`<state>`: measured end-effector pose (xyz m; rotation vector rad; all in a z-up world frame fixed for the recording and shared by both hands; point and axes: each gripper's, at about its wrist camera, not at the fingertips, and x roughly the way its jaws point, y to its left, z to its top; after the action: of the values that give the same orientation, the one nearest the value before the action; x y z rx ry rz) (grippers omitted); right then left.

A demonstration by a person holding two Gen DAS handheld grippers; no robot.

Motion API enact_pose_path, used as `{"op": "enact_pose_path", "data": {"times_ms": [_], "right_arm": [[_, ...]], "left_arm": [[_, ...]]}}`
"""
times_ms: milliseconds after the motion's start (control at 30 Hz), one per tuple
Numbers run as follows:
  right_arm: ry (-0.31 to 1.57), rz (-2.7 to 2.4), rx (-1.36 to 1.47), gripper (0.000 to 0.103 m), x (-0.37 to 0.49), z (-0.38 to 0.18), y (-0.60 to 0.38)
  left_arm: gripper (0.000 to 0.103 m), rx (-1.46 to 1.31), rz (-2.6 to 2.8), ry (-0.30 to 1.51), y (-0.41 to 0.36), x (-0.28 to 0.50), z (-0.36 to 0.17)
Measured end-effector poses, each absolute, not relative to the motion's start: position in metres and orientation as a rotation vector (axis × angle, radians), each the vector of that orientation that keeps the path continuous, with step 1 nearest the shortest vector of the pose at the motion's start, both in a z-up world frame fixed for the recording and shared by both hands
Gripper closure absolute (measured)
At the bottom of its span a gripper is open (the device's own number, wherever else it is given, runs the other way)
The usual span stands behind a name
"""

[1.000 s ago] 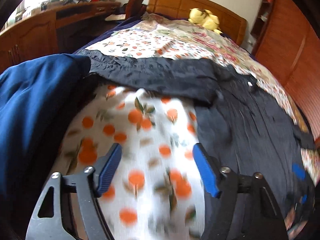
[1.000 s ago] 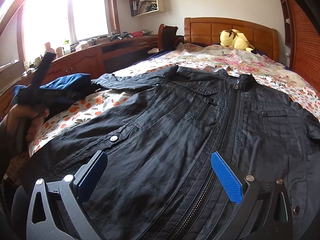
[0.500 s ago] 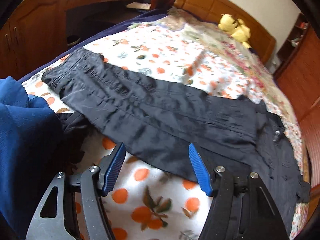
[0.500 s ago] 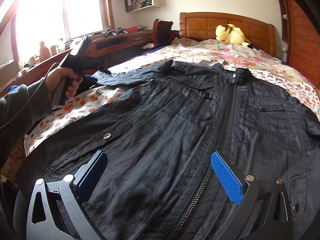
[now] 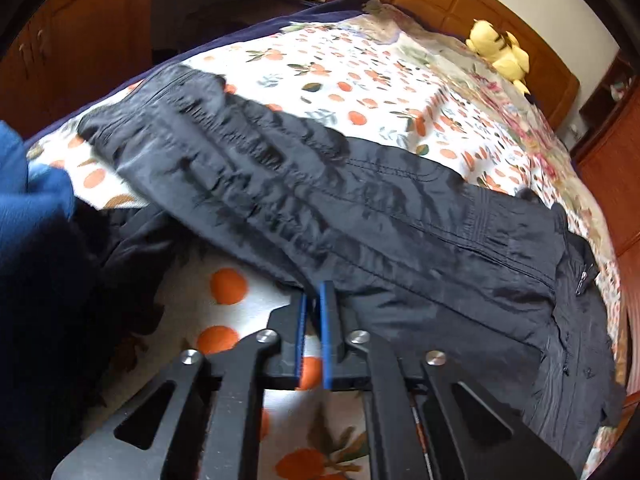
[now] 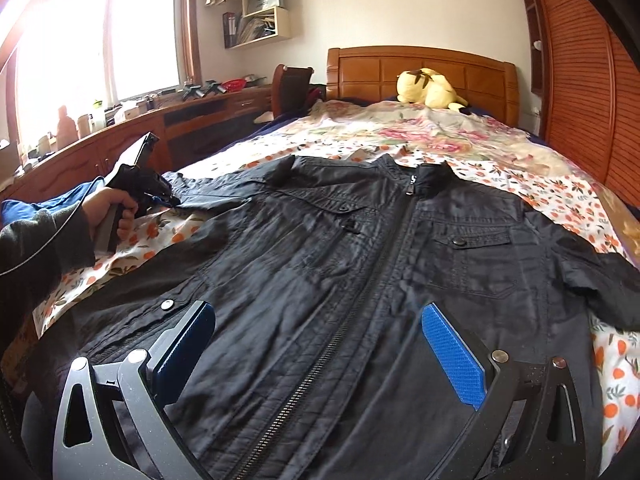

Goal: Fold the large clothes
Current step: 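Lift the sleeve with the left gripper and fold it across the jacket front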

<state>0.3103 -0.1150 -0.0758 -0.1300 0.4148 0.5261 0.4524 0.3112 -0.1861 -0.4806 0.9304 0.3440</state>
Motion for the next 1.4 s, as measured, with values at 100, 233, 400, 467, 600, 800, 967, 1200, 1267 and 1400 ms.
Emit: {"op": "enact_pose_path", "data": {"times_ms": [100,233,400,467,600,800,967,1200,1267,1400], "right_arm": [[0.411,0.519,-0.133,0.0,0.309,-0.077,-0.116],[0.395,0.512,-0.12,0.0,0.305,-0.075,-0.126],[0.383,0.509,-0.085,0.0,0.297,-0.074,-0.142],[0.384,0.509,-0.075,0.0,0.296,-0.073,-0.142],[0.379,0.518,-0.074,0.0,0.29,-0.073,-0.143],[0.373,0.54,-0.086,0.0,0.292,-0.071,-0.14],[0.377,0.545,-0.091,0.0,0.294,-0.072,-0.139],[0.381,0.542,-0.096,0.0,0.296,-0.072,-0.135],[0.382,0.542,-0.1,0.0,0.296,-0.072,-0.134],[0.379,0.539,-0.108,0.0,0.295,-0.072,-0.133]], "left_arm": [[0.101,-0.381,0.342,0.911,0.287,0.455,-0.168],[0.101,-0.262,0.294,0.862,0.247,0.45,-0.13],[0.101,-0.178,0.198,0.806,0.195,0.426,-0.083],[0.101,-0.14,0.151,0.799,0.173,0.415,-0.072],[0.101,-0.105,0.108,0.79,0.146,0.396,-0.064],[0.101,-0.046,0.107,0.797,0.128,0.368,-0.068],[0.084,-0.047,0.099,0.791,0.135,0.348,-0.068],[0.026,-0.088,0.144,0.691,0.162,0.328,-0.05],[0.026,-0.095,0.171,0.693,0.172,0.33,-0.052],[0.026,-0.124,0.228,0.738,0.197,0.345,-0.073]]}}
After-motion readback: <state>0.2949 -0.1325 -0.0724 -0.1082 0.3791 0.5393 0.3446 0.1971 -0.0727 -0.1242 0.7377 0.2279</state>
